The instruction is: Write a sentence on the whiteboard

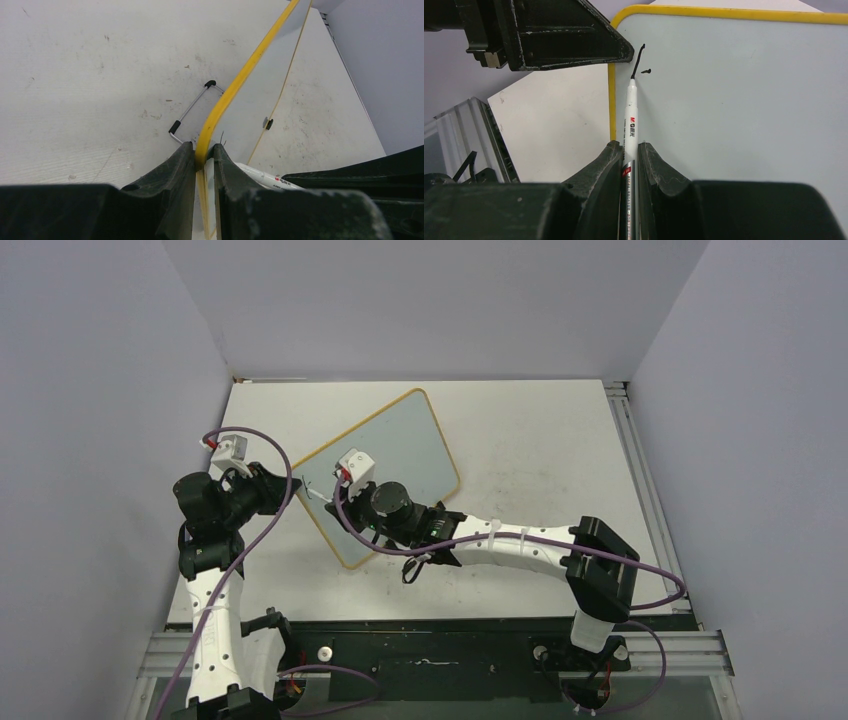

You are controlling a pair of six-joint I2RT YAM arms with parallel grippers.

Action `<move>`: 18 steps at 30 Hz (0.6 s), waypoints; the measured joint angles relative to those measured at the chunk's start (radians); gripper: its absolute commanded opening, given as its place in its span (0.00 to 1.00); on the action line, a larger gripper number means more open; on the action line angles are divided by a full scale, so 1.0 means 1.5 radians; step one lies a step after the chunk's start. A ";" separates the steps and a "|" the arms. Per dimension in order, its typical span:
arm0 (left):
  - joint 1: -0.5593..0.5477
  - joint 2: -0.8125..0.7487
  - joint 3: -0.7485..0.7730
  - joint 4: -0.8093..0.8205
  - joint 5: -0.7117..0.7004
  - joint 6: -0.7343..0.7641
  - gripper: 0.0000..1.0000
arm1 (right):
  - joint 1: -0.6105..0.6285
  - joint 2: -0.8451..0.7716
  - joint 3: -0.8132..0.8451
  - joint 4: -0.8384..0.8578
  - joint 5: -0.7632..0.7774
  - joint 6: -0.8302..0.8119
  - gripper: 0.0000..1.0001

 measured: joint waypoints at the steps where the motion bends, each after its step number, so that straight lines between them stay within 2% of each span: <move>1: 0.000 0.000 0.000 0.000 0.000 0.000 0.00 | 0.001 0.000 0.000 0.000 0.000 0.000 0.05; 18: 0.000 -0.001 0.000 -0.001 -0.003 0.002 0.00 | 0.003 0.000 -0.018 -0.005 0.019 0.001 0.05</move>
